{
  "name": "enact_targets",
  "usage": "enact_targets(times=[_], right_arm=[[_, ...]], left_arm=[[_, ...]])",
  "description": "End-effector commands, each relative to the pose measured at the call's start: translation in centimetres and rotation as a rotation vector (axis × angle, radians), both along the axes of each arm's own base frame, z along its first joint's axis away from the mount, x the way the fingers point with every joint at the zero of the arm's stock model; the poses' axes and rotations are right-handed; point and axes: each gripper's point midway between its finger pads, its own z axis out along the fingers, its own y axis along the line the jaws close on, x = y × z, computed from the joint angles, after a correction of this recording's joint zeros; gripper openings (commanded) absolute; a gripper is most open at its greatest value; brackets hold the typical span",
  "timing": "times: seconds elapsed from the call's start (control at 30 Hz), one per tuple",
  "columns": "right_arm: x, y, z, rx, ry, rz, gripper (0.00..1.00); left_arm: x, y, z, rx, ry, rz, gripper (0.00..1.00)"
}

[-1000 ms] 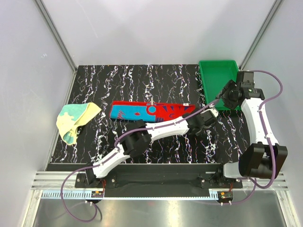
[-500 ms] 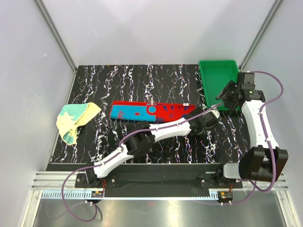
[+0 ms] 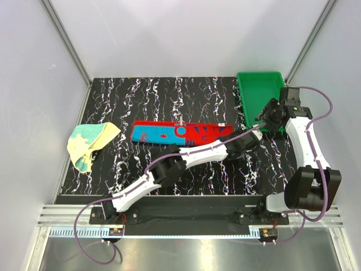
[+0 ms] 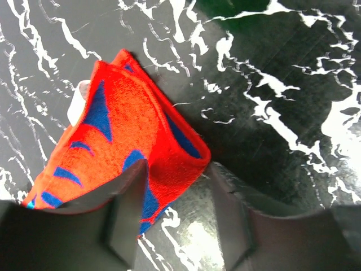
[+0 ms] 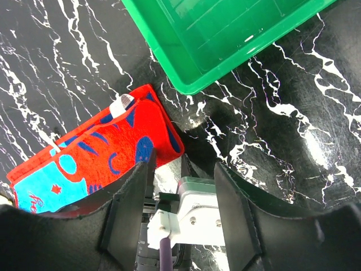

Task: Roll the towels
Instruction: Fold the towel

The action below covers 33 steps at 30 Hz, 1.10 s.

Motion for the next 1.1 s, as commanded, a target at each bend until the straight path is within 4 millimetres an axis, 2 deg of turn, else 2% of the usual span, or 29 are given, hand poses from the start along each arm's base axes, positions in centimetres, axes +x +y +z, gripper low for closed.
enact_targets(times=[0.0, 0.17, 0.3, 0.33, 0.4, 0.43, 0.47, 0.5, 0.53, 0.6, 0.63, 0.7, 0.73, 0.77, 0.8, 0.83, 0.87, 0.9, 0.93, 0.97, 1.07], right_arm=[[0.5, 0.3, -0.2, 0.009, -0.013, 0.018, 0.58], [0.5, 0.2, -0.3, 0.002, -0.013, 0.018, 0.57], [0.4, 0.4, -0.2, 0.01, -0.015, 0.019, 0.55], [0.5, 0.4, -0.1, 0.013, -0.018, 0.02, 0.55], [0.5, 0.5, 0.2, 0.02, -0.025, 0.02, 0.54], [0.5, 0.6, 0.3, 0.022, -0.025, 0.018, 0.54], [0.6, 0.5, 0.7, 0.022, -0.034, 0.014, 0.54], [0.7, 0.6, 0.9, 0.027, -0.04, 0.015, 0.54], [0.8, 0.6, 1.2, 0.027, -0.048, 0.014, 0.53], [0.9, 0.6, 1.7, 0.026, -0.057, 0.012, 0.53], [1.0, 0.6, 1.9, 0.026, -0.06, 0.011, 0.53], [1.1, 0.6, 2.3, 0.028, -0.066, 0.011, 0.53], [1.1, 0.7, 2.3, 0.031, -0.066, 0.012, 0.53], [1.2, 0.7, 2.4, 0.033, -0.066, 0.011, 0.53], [1.2, 0.8, 2.5, 0.038, -0.067, 0.013, 0.52], [1.2, 0.8, 2.5, 0.038, -0.065, 0.015, 0.53], [1.2, 0.8, 2.5, 0.043, -0.064, 0.015, 0.52], [1.1, 0.9, 2.5, 0.045, -0.061, 0.019, 0.52], [1.1, 1.0, 2.5, 0.047, -0.061, 0.02, 0.52], [1.0, 1.0, 2.5, 0.046, -0.06, 0.021, 0.52], [0.9, 1.0, 2.6, 0.043, -0.06, 0.025, 0.52]], left_arm=[[0.2, -1.0, -1.1, -0.014, 0.019, -0.029, 0.46], [0.1, -1.9, -1.2, -0.049, 0.044, -0.047, 0.27], [0.5, -2.1, 0.6, -0.1, 0.047, -0.031, 0.03], [0.5, -2.3, 2.1, -0.139, 0.047, -0.027, 0.01], [1.1, -2.0, 3.8, -0.181, 0.05, -0.012, 0.0], [1.2, -2.1, 5.9, -0.238, 0.058, 0.007, 0.0], [1.8, -1.5, 7.0, -0.26, 0.061, 0.025, 0.0], [2.0, -1.2, 9.4, -0.305, 0.056, 0.037, 0.0], [2.1, -0.8, 10.1, -0.341, 0.079, 0.057, 0.0], [3.1, 0.7, 11.9, -0.394, 0.096, 0.099, 0.0], [2.9, 1.4, 13.6, -0.451, 0.119, 0.12, 0.0], [4.3, 3.4, 15.1, -0.513, 0.146, 0.174, 0.0], [3.9, 4.1, 16.1, -0.574, 0.198, 0.195, 0.0], [5.5, 5.7, 16.8, -0.621, 0.211, 0.238, 0.0], [5.7, 6.6, 18.7, -0.684, 0.225, 0.248, 0.0], [5.3, 7.1, 17.7, -0.726, 0.308, 0.276, 0.0], [7.0, 8.8, 18.4, -0.781, 0.311, 0.314, 0.0], [7.2, 9.9, 19.9, -0.829, 0.316, 0.327, 0.0], [7.2, 10.7, 19.2, -0.851, 0.359, 0.361, 0.0], [8.4, 12.5, 19.6, -0.875, 0.349, 0.399, 0.0], [9.3, 16.1, 20.4, -0.897, 0.317, 0.468, 0.0]])
